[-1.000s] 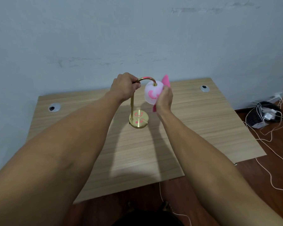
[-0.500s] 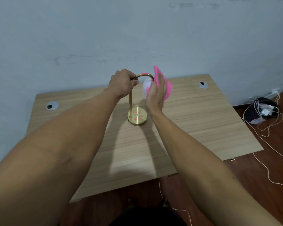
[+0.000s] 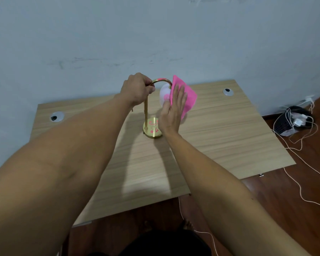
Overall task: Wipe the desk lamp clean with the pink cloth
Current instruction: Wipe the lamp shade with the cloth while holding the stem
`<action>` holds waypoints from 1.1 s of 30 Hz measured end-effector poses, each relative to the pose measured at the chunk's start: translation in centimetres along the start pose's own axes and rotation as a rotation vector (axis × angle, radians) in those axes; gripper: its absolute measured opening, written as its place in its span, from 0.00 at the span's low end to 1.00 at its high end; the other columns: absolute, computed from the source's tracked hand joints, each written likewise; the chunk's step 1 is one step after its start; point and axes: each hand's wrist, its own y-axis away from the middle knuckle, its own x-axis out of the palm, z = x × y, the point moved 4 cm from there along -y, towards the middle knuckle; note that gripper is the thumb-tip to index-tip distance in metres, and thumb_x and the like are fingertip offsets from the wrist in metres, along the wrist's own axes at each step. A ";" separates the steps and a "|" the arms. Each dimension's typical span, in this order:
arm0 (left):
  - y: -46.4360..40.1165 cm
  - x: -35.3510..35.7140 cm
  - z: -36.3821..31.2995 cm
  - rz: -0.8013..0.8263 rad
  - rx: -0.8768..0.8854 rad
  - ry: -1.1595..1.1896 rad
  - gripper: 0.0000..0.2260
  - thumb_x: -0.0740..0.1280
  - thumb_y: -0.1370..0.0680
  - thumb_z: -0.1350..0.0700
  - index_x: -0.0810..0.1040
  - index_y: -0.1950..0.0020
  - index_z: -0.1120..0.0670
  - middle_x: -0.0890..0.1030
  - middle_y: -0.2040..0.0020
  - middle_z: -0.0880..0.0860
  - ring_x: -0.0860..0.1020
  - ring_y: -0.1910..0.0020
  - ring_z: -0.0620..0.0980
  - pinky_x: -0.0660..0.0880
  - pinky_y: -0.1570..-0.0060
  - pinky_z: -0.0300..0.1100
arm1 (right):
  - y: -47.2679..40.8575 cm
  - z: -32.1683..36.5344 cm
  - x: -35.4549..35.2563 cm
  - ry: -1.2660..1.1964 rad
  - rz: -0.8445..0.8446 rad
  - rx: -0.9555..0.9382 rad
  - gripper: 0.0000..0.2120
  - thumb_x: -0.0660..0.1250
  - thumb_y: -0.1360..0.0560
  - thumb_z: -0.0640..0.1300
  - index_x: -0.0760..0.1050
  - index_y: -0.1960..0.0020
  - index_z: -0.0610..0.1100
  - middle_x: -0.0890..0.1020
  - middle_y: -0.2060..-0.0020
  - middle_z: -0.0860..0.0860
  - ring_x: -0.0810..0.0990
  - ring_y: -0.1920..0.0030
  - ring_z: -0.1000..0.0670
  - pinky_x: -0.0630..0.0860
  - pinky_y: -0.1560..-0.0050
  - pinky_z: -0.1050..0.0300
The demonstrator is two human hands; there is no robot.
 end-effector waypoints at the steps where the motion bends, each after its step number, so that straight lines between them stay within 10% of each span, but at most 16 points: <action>1: 0.0 0.0 0.0 0.000 0.000 0.002 0.06 0.71 0.21 0.52 0.87 0.51 0.51 0.86 0.55 0.53 0.83 0.52 0.56 0.80 0.46 0.50 | 0.2 -0.5 -0.1 -0.010 -0.003 0.015 0.30 0.50 0.18 0.44 0.51 0.16 0.46 0.51 0.16 0.50 0.45 0.16 0.49 0.45 0.17 0.43; 6: 0.0 0.0 0.1 0.000 0.007 -0.005 0.06 0.70 0.22 0.52 0.86 0.52 0.50 0.86 0.55 0.53 0.82 0.52 0.56 0.79 0.47 0.49 | 1.0 -0.4 -0.4 -0.110 -0.081 0.162 0.33 0.50 0.20 0.44 0.49 0.16 0.44 0.52 0.16 0.48 0.49 0.16 0.51 0.49 0.17 0.45; 13: -0.4 0.1 0.3 0.022 0.009 0.003 0.05 0.70 0.22 0.52 0.86 0.53 0.50 0.85 0.56 0.53 0.82 0.53 0.56 0.75 0.53 0.44 | 1.6 -0.5 -0.4 0.157 0.024 -0.103 0.33 0.49 0.20 0.44 0.50 0.16 0.45 0.49 0.17 0.53 0.45 0.16 0.46 0.43 0.17 0.43; 18: -0.4 0.1 0.4 0.021 0.010 0.000 0.06 0.70 0.22 0.52 0.87 0.53 0.50 0.86 0.56 0.53 0.83 0.53 0.56 0.76 0.52 0.45 | 2.4 -1.6 -0.9 -0.009 -0.065 0.109 0.33 0.50 0.20 0.45 0.49 0.16 0.45 0.54 0.16 0.49 0.54 0.17 0.48 0.64 0.22 0.40; 25: -0.4 0.2 0.2 0.019 0.013 0.004 0.05 0.71 0.22 0.53 0.86 0.54 0.49 0.86 0.56 0.53 0.83 0.53 0.55 0.78 0.51 0.46 | 2.1 -1.1 -0.3 0.207 0.105 -0.187 0.33 0.50 0.21 0.43 0.52 0.16 0.43 0.54 0.16 0.48 0.44 0.16 0.43 0.49 0.17 0.40; 33: -0.4 0.0 0.3 0.016 0.007 0.000 0.05 0.71 0.22 0.52 0.85 0.56 0.47 0.86 0.56 0.53 0.82 0.52 0.55 0.78 0.51 0.46 | 3.8 -0.9 -0.1 0.012 0.006 0.007 0.33 0.50 0.21 0.43 0.51 0.16 0.40 0.51 0.16 0.44 0.49 0.16 0.45 0.61 0.21 0.38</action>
